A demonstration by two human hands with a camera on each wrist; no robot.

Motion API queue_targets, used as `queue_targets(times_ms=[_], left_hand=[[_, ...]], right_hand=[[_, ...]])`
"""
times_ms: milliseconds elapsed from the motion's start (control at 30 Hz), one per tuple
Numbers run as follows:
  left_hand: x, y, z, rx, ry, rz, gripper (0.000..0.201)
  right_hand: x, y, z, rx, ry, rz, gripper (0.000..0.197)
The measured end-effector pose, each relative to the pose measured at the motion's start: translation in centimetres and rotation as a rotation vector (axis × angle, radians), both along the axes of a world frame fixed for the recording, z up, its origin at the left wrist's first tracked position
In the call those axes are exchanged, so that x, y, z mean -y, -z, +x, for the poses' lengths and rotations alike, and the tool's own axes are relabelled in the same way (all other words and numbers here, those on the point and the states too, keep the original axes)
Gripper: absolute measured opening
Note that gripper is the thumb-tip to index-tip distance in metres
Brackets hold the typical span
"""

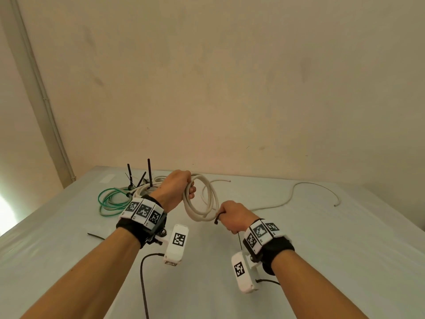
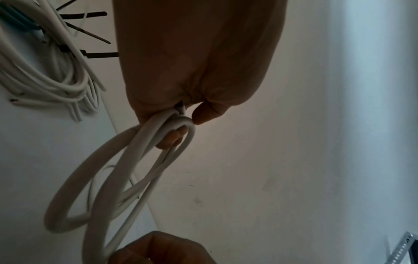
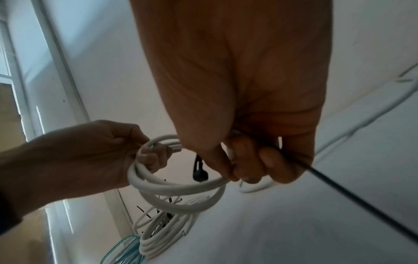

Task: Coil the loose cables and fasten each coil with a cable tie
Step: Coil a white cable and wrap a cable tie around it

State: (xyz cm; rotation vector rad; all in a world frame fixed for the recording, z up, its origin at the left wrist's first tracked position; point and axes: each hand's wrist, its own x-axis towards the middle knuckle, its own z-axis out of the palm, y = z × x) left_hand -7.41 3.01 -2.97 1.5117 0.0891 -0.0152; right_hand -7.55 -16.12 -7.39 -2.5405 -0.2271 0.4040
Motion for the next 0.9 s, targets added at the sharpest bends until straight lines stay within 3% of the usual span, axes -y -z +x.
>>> queue_targets(times_ms=[167,300,400,533,600,633,733,900], left_hand=[[-1.0,0.2,-0.2,-0.013,-0.035,0.008,0.018],[-1.7,-0.1,-0.5,-0.027,-0.025,-0.018,0.016],[-1.6,-0.6,-0.8,-0.017,-0.025,-0.052,0.019],[-1.5,-1.7,-0.8,0.003,-0.033,-0.098,0.019],[-1.0,-2.1,-1.0,0.016,-0.015,-0.079,0.018],[-0.7,-2.2,-1.1,0.02,-0.015,-0.086,0.018],[0.1,-2.2,-1.2,0.033,-0.045,-0.123,0.021],[0.6,-2.0,-1.3,-0.019,-0.045,-0.337,0.026]], right_hand=[[-0.4,0.3,-0.4,-0.099,-0.057,-0.061,0.014],[0.0,-0.4,-0.2,-0.015,-0.114,-0.143,0.031],[-0.2,-1.3,-0.1,0.216,-0.031,-0.005,0.008],[-1.0,-2.5,-0.7,0.601,0.198,0.22,0.016],[-1.7,-3.5,-1.1,0.654,0.102,0.352,0.014],[-2.3,-3.9,-1.2,0.576,0.003,0.412,0.017],[-4.2,-4.2,-1.9,0.371,-0.258,0.241,0.04],[-4.4,-3.5,-1.3,0.545,-0.245,0.015,0.053]])
